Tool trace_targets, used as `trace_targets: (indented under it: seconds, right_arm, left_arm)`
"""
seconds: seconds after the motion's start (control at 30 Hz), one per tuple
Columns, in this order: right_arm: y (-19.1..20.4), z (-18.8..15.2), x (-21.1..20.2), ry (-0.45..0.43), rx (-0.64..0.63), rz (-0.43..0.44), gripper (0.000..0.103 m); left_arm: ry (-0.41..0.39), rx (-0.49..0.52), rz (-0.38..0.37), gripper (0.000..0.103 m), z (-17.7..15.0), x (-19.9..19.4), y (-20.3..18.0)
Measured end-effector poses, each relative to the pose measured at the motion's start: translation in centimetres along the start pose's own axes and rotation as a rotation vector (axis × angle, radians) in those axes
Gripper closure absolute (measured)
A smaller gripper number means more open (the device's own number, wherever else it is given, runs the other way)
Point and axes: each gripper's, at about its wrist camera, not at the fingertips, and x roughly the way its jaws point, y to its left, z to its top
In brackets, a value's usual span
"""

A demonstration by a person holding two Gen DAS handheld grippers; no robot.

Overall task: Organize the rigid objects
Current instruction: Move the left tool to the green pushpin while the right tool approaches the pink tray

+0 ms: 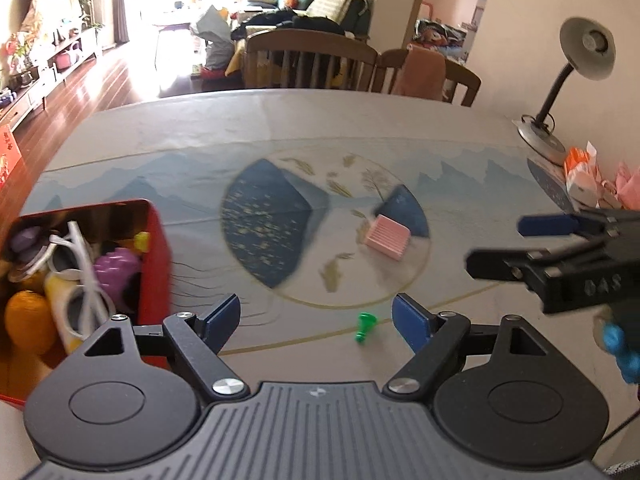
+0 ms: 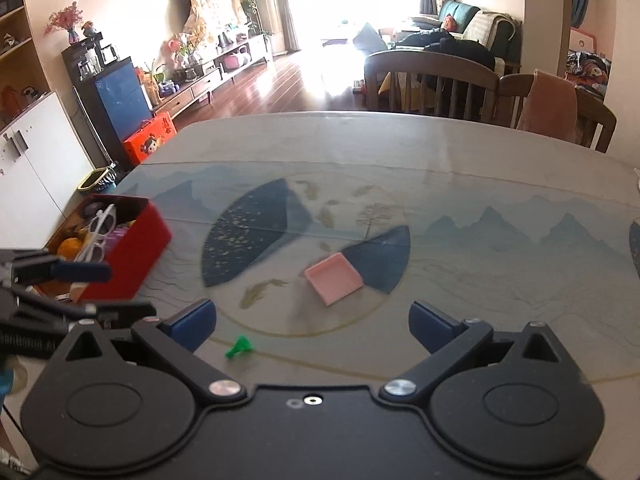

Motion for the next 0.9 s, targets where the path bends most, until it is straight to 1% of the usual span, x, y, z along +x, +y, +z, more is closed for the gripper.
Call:
trace_targets:
  seconds: [0.13, 0.3, 0.43, 0.6, 0.73, 0.9]
  right_arm:
    - [-0.9, 0.4, 1.3, 0.017, -0.011, 0.014, 0.0]
    - [-1.5, 0.8, 3.2, 0.042, -0.03, 0.032, 0.0]
    - [-1.7, 1.0, 4.8, 0.059, -0.047, 0.047, 0.001]
    - [-2.1, 1.2, 6.5, 0.082, -0.07, 0.057, 0.001]
    - [-2.2, 1.3, 7.8, 0.102, -0.097, 0.06, 0.003]
    - [-2.2, 1.5, 9.1, 0.124, -0.13, 0.064, 0.008]
  left_arm:
    - [0.032, 0.0, -0.004, 0.02, -0.2, 1.7, -1.2]
    - [0.045, 0.013, 0.008, 0.02, -0.4, 3.2, -2.1]
    - [0.065, 0.0, -0.005, 0.02, -0.6, 4.4, -2.4]
    - [0.1, 0.004, 0.015, 0.02, -1.3, 5.8, -3.0]
    - [0.119, 0.012, 0.021, 0.02, -1.6, 6.8, -3.5]
    - [0.123, 0.01, 0.023, 0.02, -1.7, 7.8, -3.9]
